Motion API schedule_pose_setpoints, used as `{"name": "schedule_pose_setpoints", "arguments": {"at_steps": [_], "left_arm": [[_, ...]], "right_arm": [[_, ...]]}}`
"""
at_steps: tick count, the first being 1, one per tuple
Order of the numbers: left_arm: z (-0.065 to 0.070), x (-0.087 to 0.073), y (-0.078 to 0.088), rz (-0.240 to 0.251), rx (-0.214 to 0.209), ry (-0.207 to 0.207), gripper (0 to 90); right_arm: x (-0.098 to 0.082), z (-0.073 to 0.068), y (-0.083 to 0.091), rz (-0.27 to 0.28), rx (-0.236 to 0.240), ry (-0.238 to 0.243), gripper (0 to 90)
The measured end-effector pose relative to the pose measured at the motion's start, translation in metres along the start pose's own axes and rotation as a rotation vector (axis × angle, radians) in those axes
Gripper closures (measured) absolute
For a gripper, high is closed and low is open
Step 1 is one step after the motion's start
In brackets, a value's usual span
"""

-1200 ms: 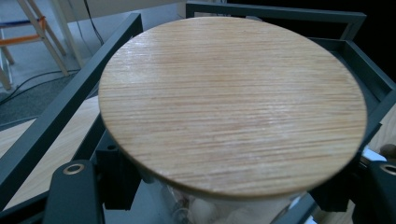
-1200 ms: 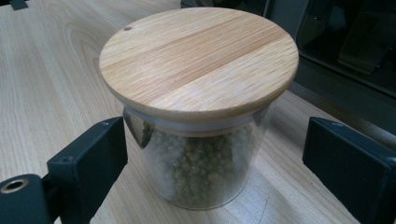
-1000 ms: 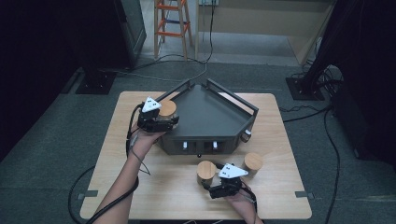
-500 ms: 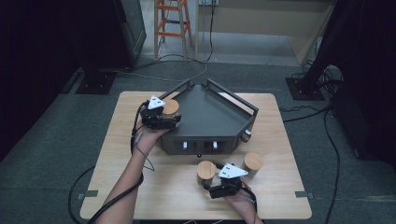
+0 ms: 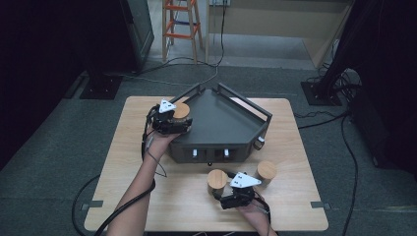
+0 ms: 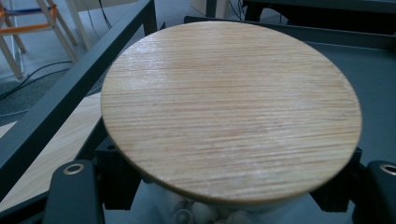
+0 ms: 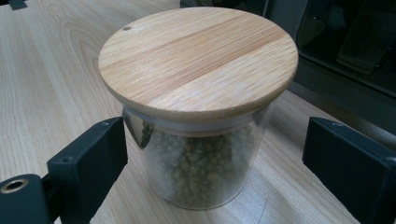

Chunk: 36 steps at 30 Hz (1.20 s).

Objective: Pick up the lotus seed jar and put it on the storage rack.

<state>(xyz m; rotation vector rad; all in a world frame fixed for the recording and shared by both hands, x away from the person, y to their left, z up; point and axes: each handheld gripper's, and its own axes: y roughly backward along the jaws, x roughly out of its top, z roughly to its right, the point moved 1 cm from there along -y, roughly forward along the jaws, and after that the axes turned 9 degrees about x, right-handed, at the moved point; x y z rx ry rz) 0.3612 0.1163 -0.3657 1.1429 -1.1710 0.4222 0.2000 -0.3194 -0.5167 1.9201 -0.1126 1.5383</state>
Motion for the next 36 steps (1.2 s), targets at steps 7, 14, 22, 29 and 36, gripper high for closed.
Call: {"name": "schedule_pose_setpoints", "arguments": {"at_steps": [7,14,22,29,36], "left_arm": [[0.0029,-0.0003,-0.0055,-0.008,0.005,-0.003,25.4],[0.0024,-0.0034,-0.0095,0.002,0.003,0.014,25.4],[0.0059,-0.0069,-0.0104,0.017,0.013,-0.009,25.4],[0.0078,-0.0087,-0.0104,0.021,0.02,0.004,25.2],[0.0056,-0.009,-0.01,0.019,0.011,0.015,24.6]], "right_arm": [[0.0003,-0.0004,0.0,-0.002,-0.001,0.0,6.5],[0.0003,-0.0005,-0.0002,-0.002,-0.001,0.003,6.5],[0.0006,-0.001,-0.0007,-0.004,-0.002,0.009,6.5],[0.0008,-0.0017,-0.001,-0.005,-0.005,0.01,6.5],[0.001,-0.0013,-0.0011,-0.006,-0.003,0.008,6.5]]}}
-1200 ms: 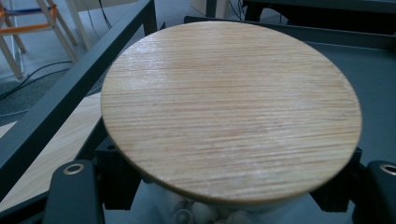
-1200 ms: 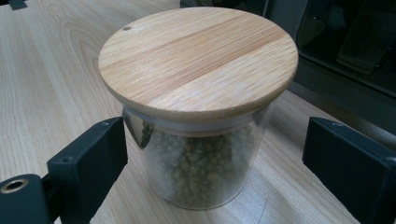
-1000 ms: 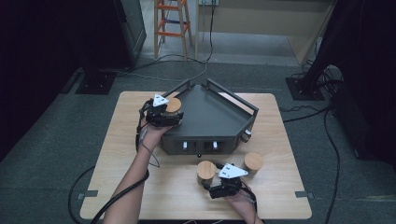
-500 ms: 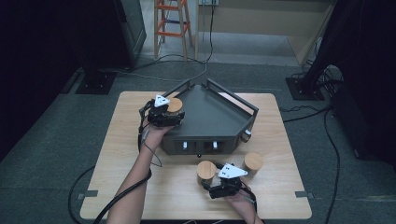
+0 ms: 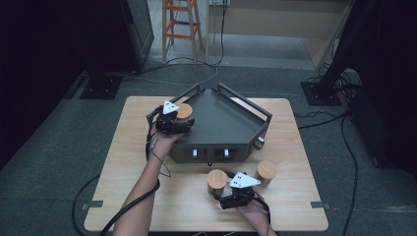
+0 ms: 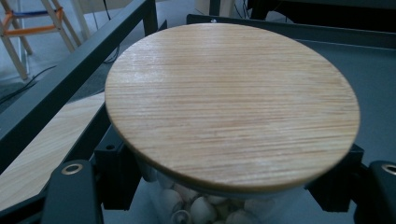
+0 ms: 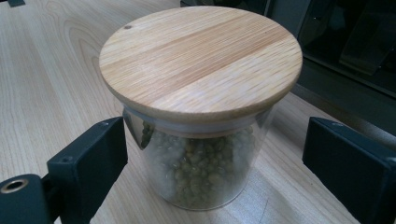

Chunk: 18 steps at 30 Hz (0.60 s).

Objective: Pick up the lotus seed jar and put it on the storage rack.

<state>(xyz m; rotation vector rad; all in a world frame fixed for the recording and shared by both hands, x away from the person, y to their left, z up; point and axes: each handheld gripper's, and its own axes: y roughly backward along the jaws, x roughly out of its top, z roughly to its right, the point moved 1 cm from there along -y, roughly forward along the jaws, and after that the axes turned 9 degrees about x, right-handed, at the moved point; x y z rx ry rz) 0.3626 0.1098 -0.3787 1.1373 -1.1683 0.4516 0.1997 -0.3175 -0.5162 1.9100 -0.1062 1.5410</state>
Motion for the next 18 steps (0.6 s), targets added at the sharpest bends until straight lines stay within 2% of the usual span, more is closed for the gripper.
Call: {"name": "schedule_pose_setpoints", "arguments": {"at_steps": [2,5,7,10,18], "left_arm": [[-0.001,0.0,0.001,0.005,0.0,0.005,20.4],[-0.004,-0.001,0.004,0.008,-0.01,0.0,19.7],[-0.002,0.0,0.006,0.0,0.004,-0.014,10.9],[-0.004,-0.002,0.01,0.008,0.001,-0.029,10.8],[-0.009,-0.006,0.021,0.017,0.0,-0.03,10.8]], "right_arm": [[0.0,0.0,0.0,0.0,0.0,0.0,6.5],[0.0,0.0,0.0,0.0,0.0,0.0,6.5],[0.0,0.0,0.0,-0.001,0.0,0.0,6.5],[0.0,0.0,0.0,-0.001,-0.001,0.001,6.5],[0.0,0.0,0.0,-0.001,0.0,-0.002,6.5]]}}
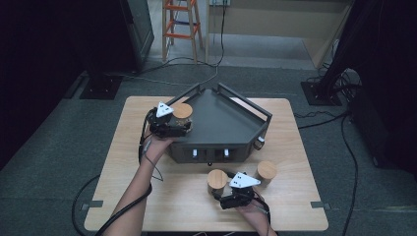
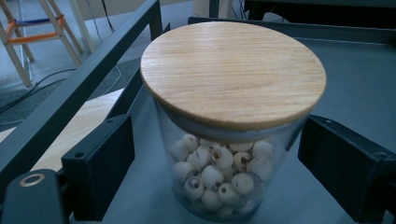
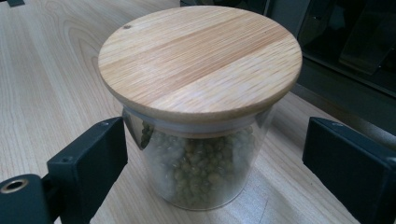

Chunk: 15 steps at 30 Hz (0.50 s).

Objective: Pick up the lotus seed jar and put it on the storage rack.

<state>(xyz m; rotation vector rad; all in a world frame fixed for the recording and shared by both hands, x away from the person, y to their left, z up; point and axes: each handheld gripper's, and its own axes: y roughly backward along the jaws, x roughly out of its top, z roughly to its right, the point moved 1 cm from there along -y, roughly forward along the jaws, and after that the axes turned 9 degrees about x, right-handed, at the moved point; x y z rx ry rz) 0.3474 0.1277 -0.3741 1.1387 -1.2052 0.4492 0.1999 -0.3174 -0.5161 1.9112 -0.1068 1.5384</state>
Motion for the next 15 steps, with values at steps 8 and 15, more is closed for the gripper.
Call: {"name": "schedule_pose_setpoints", "arguments": {"at_steps": [8,15], "left_arm": [[0.001,0.0,0.01,-0.005,0.001,-0.004,10.9],[0.006,-0.001,0.018,-0.012,0.008,-0.03,10.9]], "right_arm": [[0.0,0.0,0.0,0.002,-0.001,-0.002,6.5],[-0.001,0.0,0.0,0.003,-0.003,-0.001,6.5]]}}
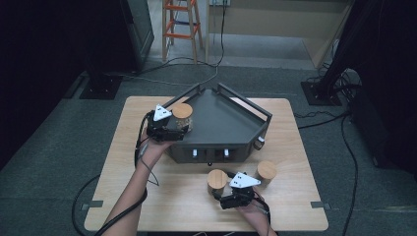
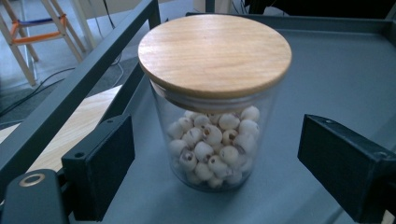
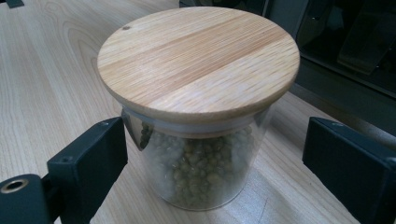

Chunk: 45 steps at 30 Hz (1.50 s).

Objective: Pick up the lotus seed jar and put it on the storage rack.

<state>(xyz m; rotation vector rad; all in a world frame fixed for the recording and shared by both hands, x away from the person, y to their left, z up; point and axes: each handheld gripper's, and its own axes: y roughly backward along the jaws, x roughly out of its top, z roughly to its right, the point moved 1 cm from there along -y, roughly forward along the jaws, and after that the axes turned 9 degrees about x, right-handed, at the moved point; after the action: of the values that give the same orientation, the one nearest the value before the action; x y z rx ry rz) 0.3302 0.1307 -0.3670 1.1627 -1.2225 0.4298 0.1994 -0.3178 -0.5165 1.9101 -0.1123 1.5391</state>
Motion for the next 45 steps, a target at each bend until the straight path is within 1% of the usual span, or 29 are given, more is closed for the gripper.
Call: {"name": "schedule_pose_setpoints", "arguments": {"at_steps": [9,14,19,24,29,32,34,41,45], "left_arm": [[0.0,0.001,0.009,0.002,0.009,0.004,10.9],[-0.002,-0.002,0.012,-0.002,0.005,0.029,10.9],[-0.002,-0.005,0.017,0.007,0.005,0.024,10.9],[-0.002,-0.007,0.02,-0.002,-0.007,0.004,10.9],[0.001,-0.009,0.024,-0.004,-0.004,-0.009,10.9],[0.005,-0.01,0.027,-0.018,0.016,-0.014,10.9],[0.005,-0.011,0.028,-0.023,0.01,-0.024,10.9],[0.006,-0.015,0.035,-0.018,0.007,-0.023,10.9],[0.005,-0.019,0.039,-0.011,-0.003,-0.018,10.9]], "right_arm": [[0.0,0.0,0.0,0.001,0.0,-0.002,6.5],[0.0,0.0,0.0,0.001,0.0,-0.001,6.5],[0.0,0.0,0.0,0.001,-0.001,-0.001,6.5],[0.0,0.0,0.0,0.0,0.0,-0.002,6.5],[0.0,0.0,0.0,0.0,0.0,-0.004,6.5],[0.0,0.0,0.0,0.0,0.0,-0.002,6.5],[0.0,0.0,0.0,0.0,0.0,-0.004,6.5],[0.0,0.0,0.0,0.0,0.0,-0.001,6.5],[0.0,0.0,0.0,-0.001,0.0,-0.003,6.5]]}}
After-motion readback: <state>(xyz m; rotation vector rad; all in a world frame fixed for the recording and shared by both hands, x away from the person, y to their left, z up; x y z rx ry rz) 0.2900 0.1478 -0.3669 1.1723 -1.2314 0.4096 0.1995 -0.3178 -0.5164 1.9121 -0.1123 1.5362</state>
